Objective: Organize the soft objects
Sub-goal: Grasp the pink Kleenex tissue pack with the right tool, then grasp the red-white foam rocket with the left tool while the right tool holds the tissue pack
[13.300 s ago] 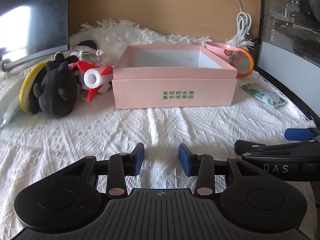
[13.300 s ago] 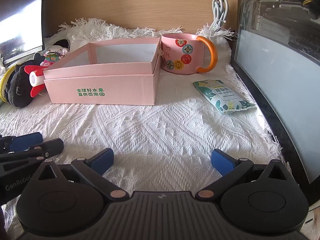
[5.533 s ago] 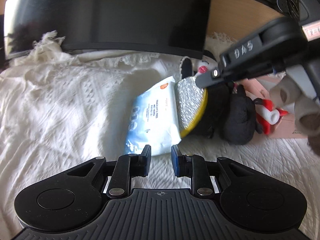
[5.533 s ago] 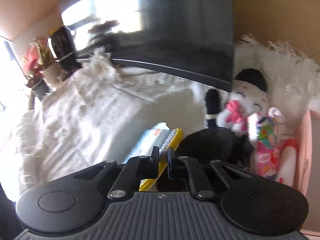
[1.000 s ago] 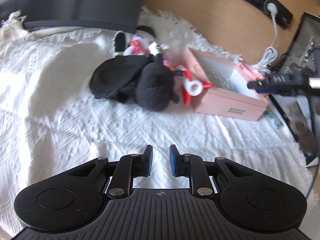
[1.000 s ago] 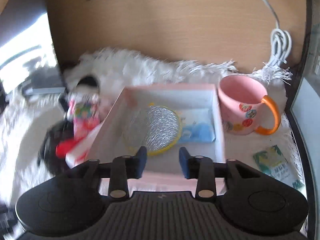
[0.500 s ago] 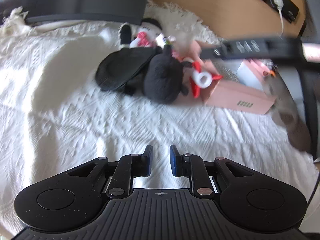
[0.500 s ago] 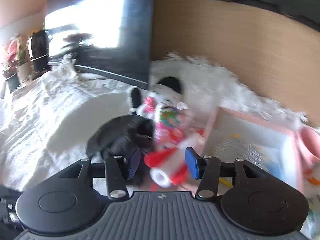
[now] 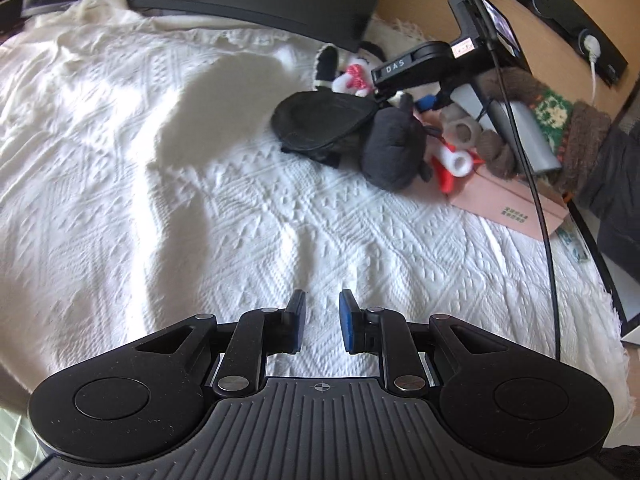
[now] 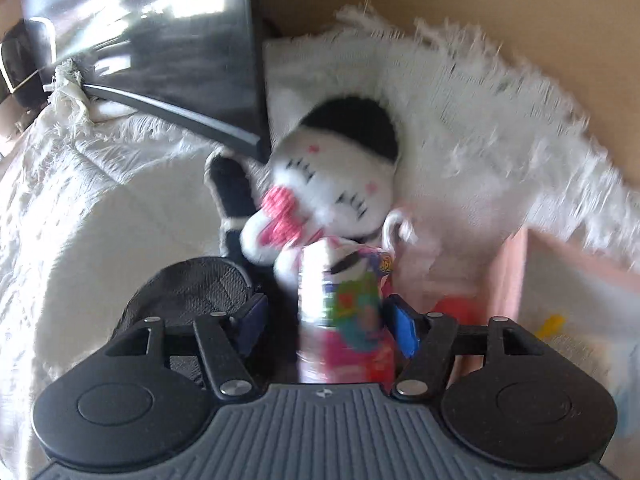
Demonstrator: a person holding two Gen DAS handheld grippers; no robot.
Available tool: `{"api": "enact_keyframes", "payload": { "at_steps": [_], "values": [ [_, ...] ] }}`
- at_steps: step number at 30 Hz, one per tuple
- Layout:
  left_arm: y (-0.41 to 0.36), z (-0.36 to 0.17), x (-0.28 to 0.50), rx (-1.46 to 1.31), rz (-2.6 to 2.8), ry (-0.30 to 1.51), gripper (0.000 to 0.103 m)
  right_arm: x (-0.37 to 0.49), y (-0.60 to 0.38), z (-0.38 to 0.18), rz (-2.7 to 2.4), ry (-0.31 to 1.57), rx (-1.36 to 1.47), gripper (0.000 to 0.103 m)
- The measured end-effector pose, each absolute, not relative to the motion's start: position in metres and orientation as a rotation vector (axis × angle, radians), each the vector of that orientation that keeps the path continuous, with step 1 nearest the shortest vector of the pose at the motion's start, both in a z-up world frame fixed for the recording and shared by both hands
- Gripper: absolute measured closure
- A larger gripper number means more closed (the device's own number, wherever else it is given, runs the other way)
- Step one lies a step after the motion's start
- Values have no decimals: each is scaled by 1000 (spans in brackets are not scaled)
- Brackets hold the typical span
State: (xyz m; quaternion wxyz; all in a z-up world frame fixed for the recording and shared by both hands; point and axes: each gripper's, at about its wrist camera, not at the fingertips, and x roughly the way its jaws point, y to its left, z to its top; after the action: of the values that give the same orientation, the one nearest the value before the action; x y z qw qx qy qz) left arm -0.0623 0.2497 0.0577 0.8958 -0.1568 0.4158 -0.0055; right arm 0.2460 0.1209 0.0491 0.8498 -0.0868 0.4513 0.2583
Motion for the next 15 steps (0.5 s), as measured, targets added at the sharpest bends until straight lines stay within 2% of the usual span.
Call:
{"api": "enact_keyframes", "payload": {
  "at_steps": [2, 4, 8, 15],
  "values": [
    [250, 58, -60, -324, -16, 861, 83, 226, 122, 54, 575, 928, -166, 59],
    [248, 60, -54, -311, -31, 861, 83, 207, 118, 64, 644, 914, -146, 82],
    [236, 66, -40, -264, -82, 842, 83, 167, 89, 80, 787, 934, -70, 84],
    [209, 77, -6, -222, -163, 796, 83, 84, 9, 90, 735, 897, -31, 84]
  ]
}}
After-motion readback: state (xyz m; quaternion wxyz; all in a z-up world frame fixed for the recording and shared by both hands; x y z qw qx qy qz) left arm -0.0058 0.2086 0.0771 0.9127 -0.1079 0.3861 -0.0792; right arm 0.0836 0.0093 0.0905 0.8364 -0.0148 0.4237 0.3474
